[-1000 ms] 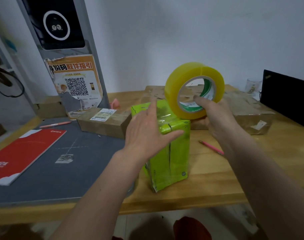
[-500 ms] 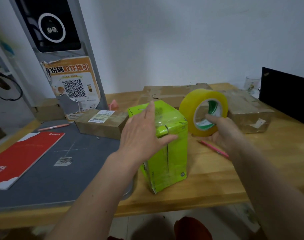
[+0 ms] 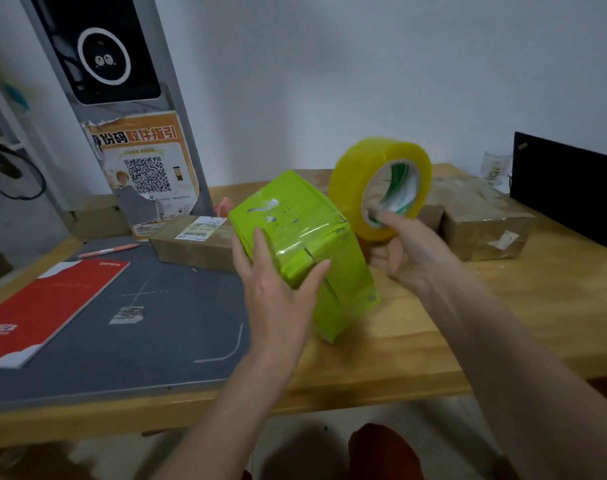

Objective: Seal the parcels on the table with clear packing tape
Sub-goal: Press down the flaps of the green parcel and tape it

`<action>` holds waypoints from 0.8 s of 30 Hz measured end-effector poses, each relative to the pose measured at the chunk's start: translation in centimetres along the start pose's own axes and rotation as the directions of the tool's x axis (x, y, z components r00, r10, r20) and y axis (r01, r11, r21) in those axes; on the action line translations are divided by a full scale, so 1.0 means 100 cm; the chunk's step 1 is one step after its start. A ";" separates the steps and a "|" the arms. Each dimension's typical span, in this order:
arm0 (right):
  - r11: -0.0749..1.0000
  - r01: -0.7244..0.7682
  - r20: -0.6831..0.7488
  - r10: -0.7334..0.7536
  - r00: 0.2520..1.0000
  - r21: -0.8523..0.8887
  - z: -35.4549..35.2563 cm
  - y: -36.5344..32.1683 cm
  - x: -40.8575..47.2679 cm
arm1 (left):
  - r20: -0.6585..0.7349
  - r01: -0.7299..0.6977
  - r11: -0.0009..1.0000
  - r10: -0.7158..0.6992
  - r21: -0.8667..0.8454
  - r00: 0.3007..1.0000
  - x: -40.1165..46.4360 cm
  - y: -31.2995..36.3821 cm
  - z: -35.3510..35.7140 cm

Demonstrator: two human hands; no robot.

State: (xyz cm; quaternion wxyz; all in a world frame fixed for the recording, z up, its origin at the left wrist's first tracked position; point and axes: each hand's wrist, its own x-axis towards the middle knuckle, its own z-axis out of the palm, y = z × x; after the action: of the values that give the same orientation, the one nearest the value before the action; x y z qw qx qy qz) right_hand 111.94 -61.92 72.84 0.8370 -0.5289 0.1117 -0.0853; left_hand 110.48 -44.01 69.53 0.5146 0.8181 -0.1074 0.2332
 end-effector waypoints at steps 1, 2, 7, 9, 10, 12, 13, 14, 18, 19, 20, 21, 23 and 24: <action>0.998 0.059 -0.010 -0.060 0.998 -0.032 0.006 -0.009 0.004 | -0.069 -0.034 0.997 0.029 -0.074 0.997 -0.011 -0.002 0.009; 0.993 0.109 -0.005 -0.109 0.994 -0.049 0.012 -0.016 0.006 | -0.114 -0.072 0.990 0.058 -0.121 0.992 -0.023 -0.005 0.020; 0.916 0.301 0.096 -0.285 0.954 -0.266 0.012 -0.016 0.007 | 0.144 0.005 0.987 0.019 -0.162 0.989 -0.091 -0.024 0.065; 0.864 0.305 0.189 -0.248 0.950 -0.401 0.003 -0.004 -0.003 | 0.250 0.077 0.997 -0.066 -0.032 0.966 -0.115 -0.035 0.062; 0.829 0.313 0.262 -0.209 0.942 -0.464 -0.001 0.001 -0.009 | 0.230 0.055 0.998 -0.061 0.034 0.971 -0.119 -0.042 0.058; 0.783 0.324 0.359 -0.139 0.923 -0.530 -0.003 0.005 -0.020 | 0.080 -0.070 0.994 0.063 0.082 0.995 -0.105 -0.050 0.041; 0.780 0.326 0.366 -0.135 0.921 -0.534 -0.005 0.006 -0.021 | 0.035 -0.139 0.987 0.137 0.080 0.990 -0.088 -0.052 0.032; 0.781 0.335 0.365 -0.148 0.919 -0.527 -0.005 0.007 -0.022 | 0.056 -0.212 0.970 0.206 0.117 0.977 -0.067 -0.050 0.023; 0.766 0.376 0.360 -0.202 0.911 -0.522 -0.011 0.008 -0.024 | 0.557 -0.319 0.901 0.110 0.294 0.824 0.028 -0.036 -0.002; 0.752 0.380 0.365 -0.199 0.909 -0.538 -0.013 0.009 -0.024 | 0.648 -0.293 0.908 0.032 0.299 0.761 0.041 -0.033 -0.003; 0.746 0.385 0.371 -0.197 0.907 -0.543 -0.014 0.010 -0.025 | 0.701 -0.273 0.913 -0.020 0.303 0.713 0.046 -0.031 -0.003; 0.751 0.387 0.374 -0.200 0.906 -0.535 -0.014 0.011 -0.026 | 0.718 -0.249 0.915 -0.060 0.317 0.694 0.046 -0.029 -0.003; 0.786 0.401 0.404 -0.211 0.890 -0.471 -0.013 0.012 -0.032 | 0.674 -0.189 0.926 -0.087 0.326 0.734 0.034 -0.029 -0.003; 0.813 0.394 0.406 -0.216 0.888 -0.429 -0.011 0.011 -0.035 | 0.627 -0.179 0.930 -0.067 0.320 0.776 0.026 -0.029 -0.006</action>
State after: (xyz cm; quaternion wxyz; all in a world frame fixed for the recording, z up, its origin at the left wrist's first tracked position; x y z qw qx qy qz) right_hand 108.26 -61.49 71.71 0.6523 -0.7447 -0.1030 -0.0964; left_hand 113.77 -42.04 68.75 0.2822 0.9253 -0.2525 -0.0215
